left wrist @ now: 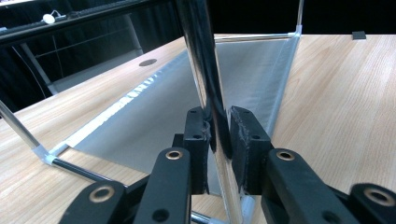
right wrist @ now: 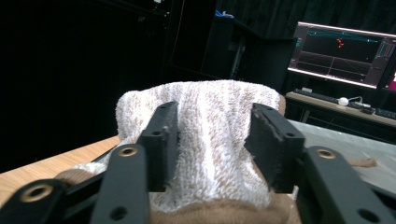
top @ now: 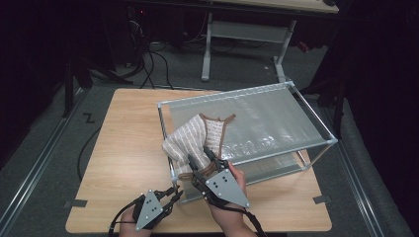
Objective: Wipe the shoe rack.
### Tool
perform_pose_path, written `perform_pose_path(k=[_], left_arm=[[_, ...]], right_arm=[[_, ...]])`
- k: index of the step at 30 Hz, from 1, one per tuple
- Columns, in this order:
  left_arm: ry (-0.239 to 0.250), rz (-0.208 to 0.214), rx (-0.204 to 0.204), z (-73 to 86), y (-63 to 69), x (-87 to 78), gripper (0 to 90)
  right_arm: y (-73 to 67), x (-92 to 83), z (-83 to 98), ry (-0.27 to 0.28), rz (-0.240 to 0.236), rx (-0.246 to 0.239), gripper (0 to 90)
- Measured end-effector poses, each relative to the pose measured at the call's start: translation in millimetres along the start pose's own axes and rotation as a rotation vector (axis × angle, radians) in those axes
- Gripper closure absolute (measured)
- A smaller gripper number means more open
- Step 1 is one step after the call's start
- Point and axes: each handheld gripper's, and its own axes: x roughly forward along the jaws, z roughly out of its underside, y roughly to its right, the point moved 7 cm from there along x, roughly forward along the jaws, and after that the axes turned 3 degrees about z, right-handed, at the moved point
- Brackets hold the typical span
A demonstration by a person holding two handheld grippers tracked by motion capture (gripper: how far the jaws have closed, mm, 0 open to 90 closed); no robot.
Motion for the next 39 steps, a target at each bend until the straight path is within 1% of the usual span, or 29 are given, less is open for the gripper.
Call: perform_pose_path(k=[1,2,3,5,7,8,10,12,14,15,19,21,24,25,26,28,29,30,31,38,39], left_arm=[[0.000,0.000,0.000,0.0,0.0,0.0,77.2],[0.002,0.000,0.002,0.2,-0.1,0.1,77.1],[0.000,0.000,0.001,0.3,-0.1,0.0,77.2],[-0.004,0.002,0.002,0.1,-0.6,0.0,77.2],[-0.007,0.004,0.000,0.2,-1.5,-0.2,77.2],[-0.009,0.005,-0.011,0.4,-1.9,-0.4,77.3],[-0.005,0.007,-0.015,1.5,-2.7,-2.1,77.5],[-0.007,0.004,-0.027,2.6,-3.3,-4.4,77.6],[-0.002,-0.003,-0.022,3.5,-4.5,-6.1,77.6],[-0.001,-0.005,-0.032,4.1,-3.8,-6.6,77.6],[0.005,-0.010,-0.026,4.2,-3.9,-7.3,77.8],[0.006,-0.006,-0.038,4.9,-2.8,-8.3,77.8],[0.007,-0.008,-0.042,5.2,-2.4,-8.7,78.0],[0.009,-0.009,-0.045,5.1,-2.4,-8.5,78.0],[0.008,-0.009,-0.047,5.1,-2.3,-8.5,78.0],[0.009,-0.009,-0.046,5.1,-2.5,-8.6,78.0],[0.009,-0.009,-0.046,5.1,-2.5,-8.6,78.0],[0.010,-0.008,-0.046,5.2,-2.5,-8.6,78.0],[0.012,-0.008,-0.047,5.2,-2.5,-8.6,78.0],[0.011,-0.008,-0.039,5.6,-2.7,-9.2,77.9],[0.011,-0.008,-0.039,5.6,-2.7,-9.2,77.9]], right_arm=[[0.0,0.0,0.0,0.000,0.000,0.000,53.8],[0.2,2.9,1.8,-0.017,0.005,0.004,55.3],[-0.6,4.7,3.9,-0.026,-0.001,0.009,56.3],[-4.2,7.5,9.0,-0.051,-0.012,0.007,58.9],[-10.1,9.2,13.3,-0.067,-0.025,0.004,59.4],[-13.1,9.2,14.5,-0.069,-0.029,0.003,59.9],[-18.7,9.1,15.3,-0.062,-0.036,-0.002,60.5],[-23.8,9.4,15.6,-0.056,-0.033,-0.012,61.1],[-26.9,9.8,16.1,-0.052,-0.026,-0.018,61.3],[-27.3,10.1,16.4,-0.050,-0.021,-0.024,61.3],[-26.2,9.8,16.9,-0.058,-0.010,-0.036,61.1],[-22.5,8.7,17.7,-0.067,-0.002,-0.039,61.1],[-19.1,7.9,18.2,-0.070,0.008,-0.043,61.0],[-16.1,7.5,18.6,-0.071,0.014,-0.046,61.0],[-8.5,6.4,19.9,-0.077,0.031,-0.040,61.0],[-0.4,5.3,21.1,-0.081,0.046,-0.040,61.0],[-0.4,5.3,21.1,-0.081,0.046,-0.040,61.0],[4.5,4.3,22.0,-0.087,0.055,-0.038,61.0],[15.6,2.2,23.8,-0.091,0.077,-0.038,61.0],[58.6,-8.4,31.4,-0.094,0.162,-0.041,60.7],[58.6,-8.4,31.4,-0.094,0.162,-0.041,60.7]])
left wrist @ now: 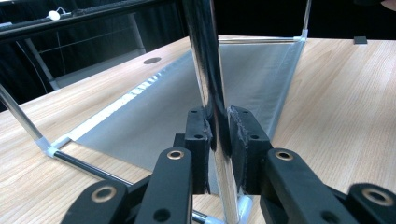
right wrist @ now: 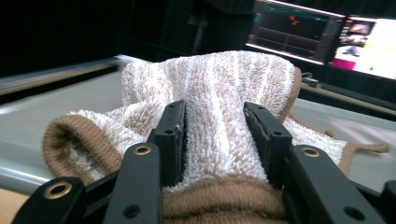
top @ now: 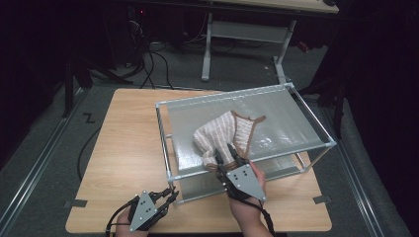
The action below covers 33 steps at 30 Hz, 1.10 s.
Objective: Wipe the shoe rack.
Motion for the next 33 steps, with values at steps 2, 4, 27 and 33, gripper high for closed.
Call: perform_pose_path(k=[2,4,27,33], left_arm=[[0.000,0.000,0.002,0.0,-0.1,0.0,77.9],[-0.001,0.000,-0.002,0.2,0.2,-0.1,77.9],[0.021,0.009,0.028,-2.3,-2.6,1.1,78.1],[0.028,0.014,0.034,-2.8,-3.0,1.8,78.2]], right_arm=[[18.9,-1.9,4.4,-0.004,0.032,0.004,60.7],[31.6,-2.9,7.1,-0.009,0.055,0.005,60.7],[163.9,-5.6,33.0,-0.078,0.166,0.200,64.0],[194.6,-8.1,38.0,-0.093,0.191,0.237,64.2]])
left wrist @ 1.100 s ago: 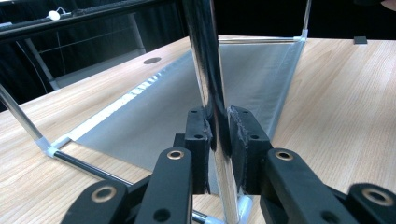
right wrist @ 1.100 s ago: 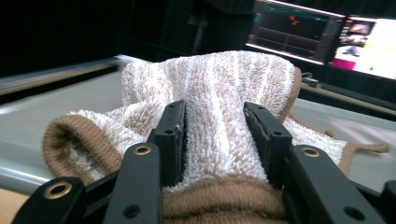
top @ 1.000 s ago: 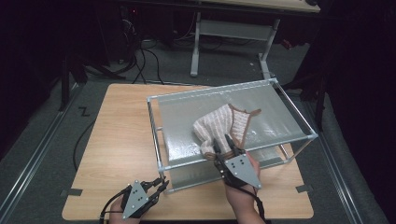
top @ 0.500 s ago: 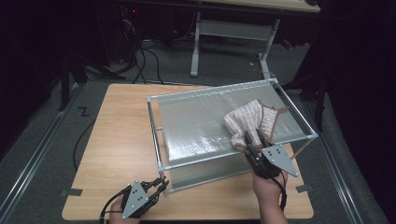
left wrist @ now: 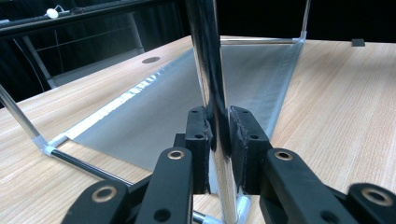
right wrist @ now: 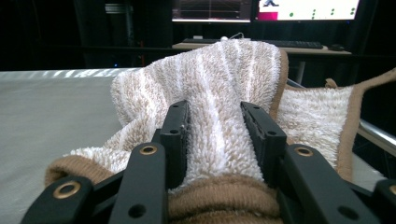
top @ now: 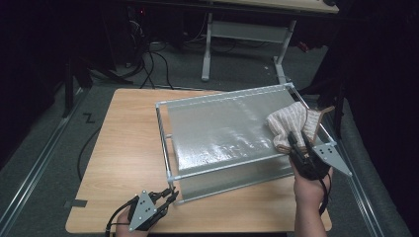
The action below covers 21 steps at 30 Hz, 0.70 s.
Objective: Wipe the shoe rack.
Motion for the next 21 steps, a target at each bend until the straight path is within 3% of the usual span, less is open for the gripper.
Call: perform_pose_path(k=[12,21], left_arm=[[-0.001,-0.006,0.012,-0.2,-0.1,0.3,77.9],[-0.003,-0.008,0.017,-0.3,-0.2,0.4,77.9]], right_arm=[[13.7,7.0,-1.8,-0.012,0.037,0.016,64.8],[11.7,7.3,-2.0,-0.026,0.013,0.041,65.3]])
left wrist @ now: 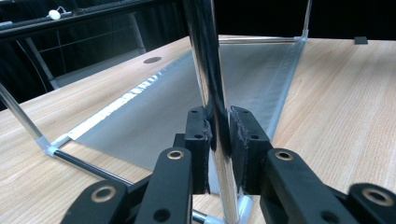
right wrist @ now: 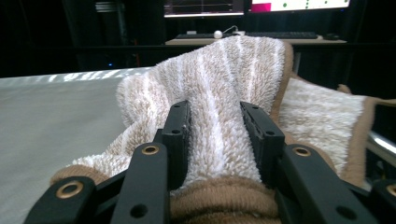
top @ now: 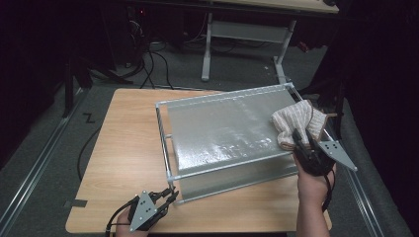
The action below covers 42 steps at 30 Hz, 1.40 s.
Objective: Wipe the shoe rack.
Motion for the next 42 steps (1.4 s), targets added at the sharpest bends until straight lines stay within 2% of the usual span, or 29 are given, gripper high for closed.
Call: perform_pose_path(k=[1,4,5,6,7,11,16,17,18,19,20,22,23,24,26,27,37,39,41,42], left_arm=[[0.001,0.001,-0.002,0.0,0.0,0.1,77.9],[0.001,0.001,-0.001,0.0,0.0,0.0,77.9],[0.002,0.000,0.000,0.0,0.0,0.1,77.9],[0.002,0.000,0.000,0.0,0.0,0.1,77.9],[0.001,-0.002,0.008,0.0,-0.2,-0.1,77.9],[0.004,-0.003,0.007,-0.1,-0.2,0.2,77.8],[0.000,-0.001,0.009,0.1,-0.3,0.0,77.8],[0.000,-0.001,0.009,0.1,-0.3,0.0,77.8],[-0.001,-0.001,0.009,0.1,-0.3,0.0,77.8],[-0.001,-0.003,0.008,0.1,-0.2,0.0,77.8],[-0.001,-0.003,0.008,0.1,-0.2,0.0,77.7],[-0.001,-0.003,0.010,0.0,-0.3,0.0,77.7],[-0.001,-0.003,0.010,0.0,-0.3,0.0,77.7],[-0.001,-0.003,0.011,0.0,-0.3,0.0,77.7],[-0.001,-0.002,0.010,0.0,-0.3,0.0,77.7],[-0.001,-0.003,0.011,0.0,-0.3,0.0,77.7],[-0.001,-0.006,0.014,0.1,-0.7,0.3,77.6],[0.002,-0.006,0.003,0.0,-0.1,0.5,77.7],[0.002,-0.006,0.001,-0.1,0.1,0.6,77.7],[-0.004,-0.005,0.008,0.1,-0.3,0.2,77.7]], right_arm=[[-6.1,-2.0,0.9,0.002,-0.015,-0.003,65.3],[-11.7,-3.4,1.6,0.008,-0.025,-0.003,65.2],[-21.1,-5.3,2.9,0.014,-0.039,-0.006,65.1],[-21.1,-5.3,2.9,0.014,-0.039,-0.006,65.1],[-31.9,-7.2,4.3,0.017,-0.053,-0.018,64.8],[-55.0,-10.9,6.9,0.021,-0.083,-0.056,64.4],[-88.1,-15.9,10.0,0.021,-0.143,-0.090,64.3],[-88.1,-15.9,10.0,0.021,-0.143,-0.090,64.3],[-95.1,-17.0,10.6,0.022,-0.158,-0.096,64.2],[-110.1,-19.8,11.5,0.017,-0.186,-0.104,64.2],[-110.1,-19.8,11.5,0.017,-0.186,-0.104,64.2],[-129.2,-23.2,12.9,0.014,-0.221,-0.121,64.2],[-129.2,-23.2,12.9,0.014,-0.221,-0.121,64.2],[-143.9,-25.9,14.0,0.014,-0.248,-0.132,64.1],[-148.3,-26.7,14.4,0.013,-0.255,-0.139,64.1],[-161.3,-29.3,15.3,0.011,-0.279,-0.139,64.1],[-207.7,-38.6,18.4,0.012,-0.369,-0.158,64.1],[-216.0,-40.3,19.0,0.013,-0.384,-0.166,64.1],[-219.1,-41.1,19.2,0.013,-0.390,-0.166,64.1],[-229.3,-43.7,19.9,0.017,-0.415,-0.169,64.1]])
